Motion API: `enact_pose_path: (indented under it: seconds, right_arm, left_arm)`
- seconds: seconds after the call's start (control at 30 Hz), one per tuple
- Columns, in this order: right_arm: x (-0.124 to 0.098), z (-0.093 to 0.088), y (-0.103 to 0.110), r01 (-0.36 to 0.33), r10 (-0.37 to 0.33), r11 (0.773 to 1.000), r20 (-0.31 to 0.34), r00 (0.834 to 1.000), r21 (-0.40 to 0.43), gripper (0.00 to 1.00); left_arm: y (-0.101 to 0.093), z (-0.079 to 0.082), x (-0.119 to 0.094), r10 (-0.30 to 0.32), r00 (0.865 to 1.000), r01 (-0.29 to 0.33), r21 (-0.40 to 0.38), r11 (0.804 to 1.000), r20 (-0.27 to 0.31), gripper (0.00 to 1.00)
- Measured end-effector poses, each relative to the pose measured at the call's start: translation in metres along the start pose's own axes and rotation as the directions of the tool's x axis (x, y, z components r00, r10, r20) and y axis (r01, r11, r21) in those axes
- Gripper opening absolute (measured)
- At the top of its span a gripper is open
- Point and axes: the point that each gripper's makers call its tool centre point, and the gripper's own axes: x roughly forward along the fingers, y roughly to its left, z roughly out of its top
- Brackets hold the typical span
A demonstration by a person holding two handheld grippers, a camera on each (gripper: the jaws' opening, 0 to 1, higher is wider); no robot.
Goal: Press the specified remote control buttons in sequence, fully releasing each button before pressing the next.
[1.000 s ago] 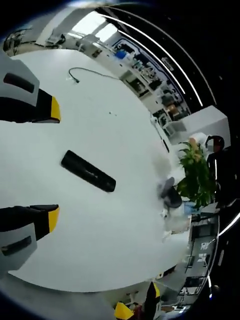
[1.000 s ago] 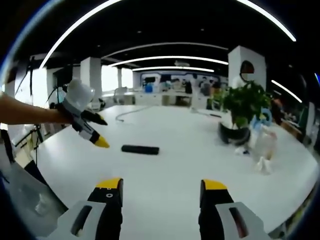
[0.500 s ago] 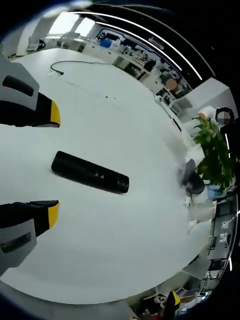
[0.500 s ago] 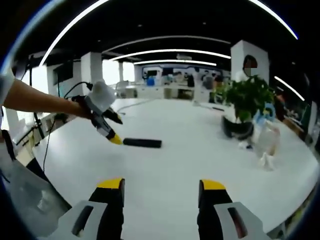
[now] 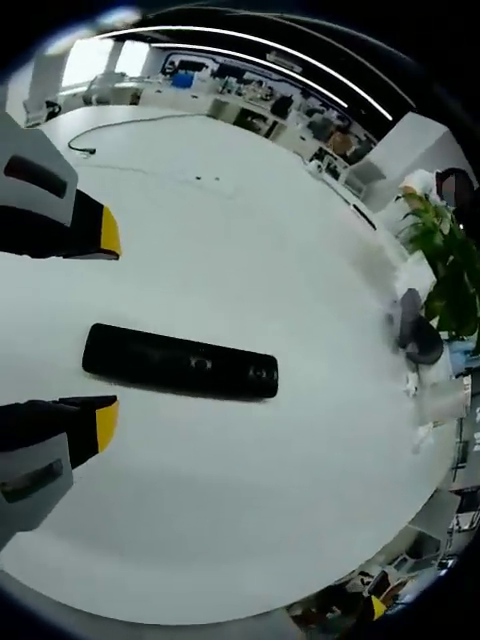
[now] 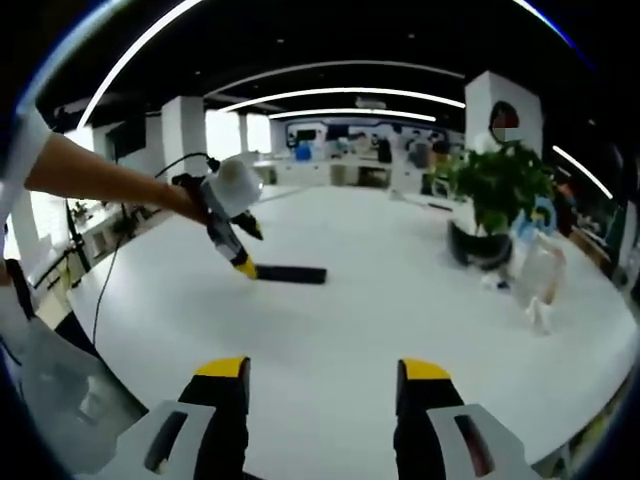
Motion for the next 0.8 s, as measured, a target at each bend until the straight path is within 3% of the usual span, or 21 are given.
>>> enact_pose_path:
  seconds: [0.2,0.63,0.73,0.8]
  right_arm:
    - [-0.002,0.004,0.003,-0.019,0.019,1.0,0.024,1.0,0.01,0.58]
    - [-0.001,0.001,0.002,-0.014,0.014,1.0,0.002,1.0,0.014,0.56]
    - [0.0,0.001,0.002,-0.016,0.016,1.0,0.002,1.0,0.012,0.56]
    - [-0.001,0.002,0.002,-0.017,0.017,1.0,0.01,1.0,0.016,0.56]
  left_arm:
    - [0.001,-0.003,0.009,-0.03,0.999,0.031,0.023,0.999,-0.034,0.57]
    - [-0.004,-0.006,0.017,-0.067,0.995,0.07,0.041,0.997,-0.069,0.59]
    - [-0.006,-0.006,0.018,-0.091,0.993,0.094,0.046,0.994,-0.072,0.56]
    - [-0.012,-0.006,0.019,-0.141,0.987,0.146,0.06,0.988,-0.077,0.51]
